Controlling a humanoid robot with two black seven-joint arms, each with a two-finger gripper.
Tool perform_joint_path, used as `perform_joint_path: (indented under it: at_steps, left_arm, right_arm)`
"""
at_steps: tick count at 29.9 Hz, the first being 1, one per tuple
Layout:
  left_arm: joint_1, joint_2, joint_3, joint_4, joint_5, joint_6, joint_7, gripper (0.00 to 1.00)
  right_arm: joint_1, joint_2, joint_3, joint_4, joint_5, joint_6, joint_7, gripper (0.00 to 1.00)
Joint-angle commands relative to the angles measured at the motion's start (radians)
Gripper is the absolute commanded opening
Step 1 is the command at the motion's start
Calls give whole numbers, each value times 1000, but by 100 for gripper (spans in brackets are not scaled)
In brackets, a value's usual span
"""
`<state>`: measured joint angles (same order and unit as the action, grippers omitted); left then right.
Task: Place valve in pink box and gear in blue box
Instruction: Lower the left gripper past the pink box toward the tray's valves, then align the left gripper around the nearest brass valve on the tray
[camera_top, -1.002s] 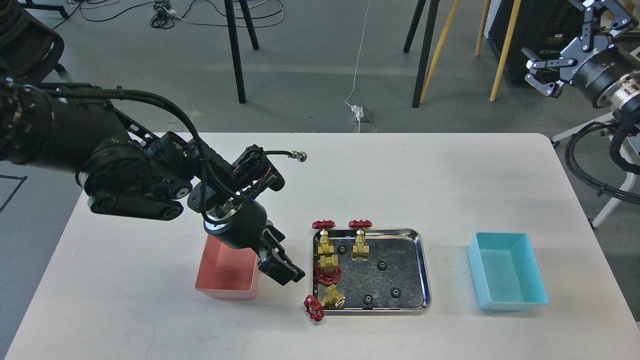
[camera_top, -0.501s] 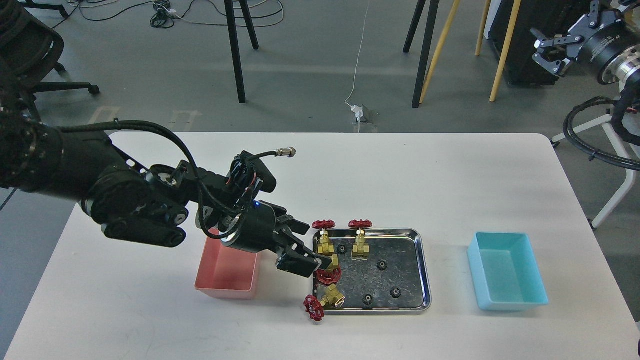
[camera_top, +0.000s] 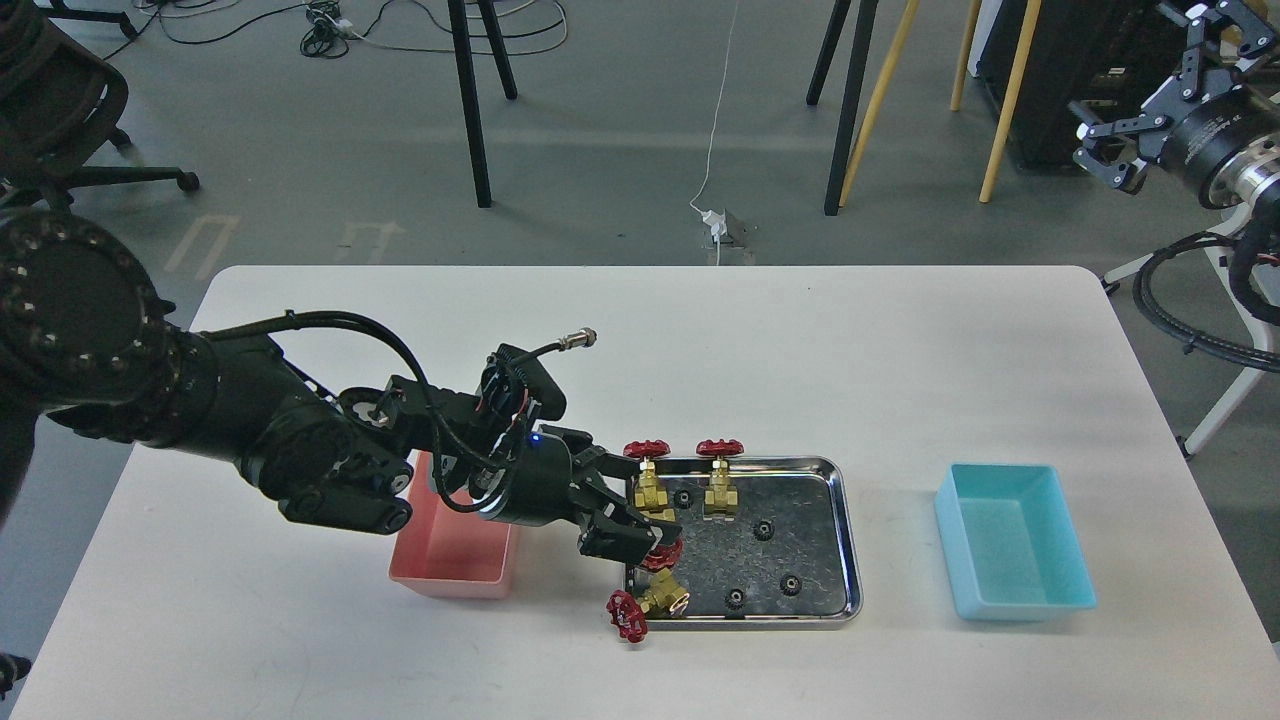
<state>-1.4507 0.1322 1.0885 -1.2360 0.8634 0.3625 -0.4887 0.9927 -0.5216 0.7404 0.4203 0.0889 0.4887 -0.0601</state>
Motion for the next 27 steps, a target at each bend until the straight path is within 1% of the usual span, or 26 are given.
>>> perform_joint_path:
  at_steps: [1, 10, 17, 21, 25, 27]
  left_arm:
    - [41, -11, 4, 41, 0, 1, 0, 99]
    - [59, -46, 4, 56, -1, 3, 0, 99]
    - [119, -60, 4, 154, 0, 0, 0, 99]
    - [141, -62, 4, 179, 2, -2, 0, 98]
    - [145, -62, 1, 179, 2, -2, 0, 94]
    - [145, -62, 1, 179, 2, -4, 0, 90]
  right_arm:
    - [-2, 0, -1, 0, 0, 0, 0, 99]
    - [-19, 0, -1, 0, 0, 0, -1, 99]
    - [-29, 0, -1, 0, 0, 0, -1, 99]
    - [-35, 0, -1, 0, 0, 0, 0, 99]
    - [-40, 0, -1, 0, 0, 0, 0, 99]
    - [-42, 0, -1, 0, 0, 0, 0, 99]
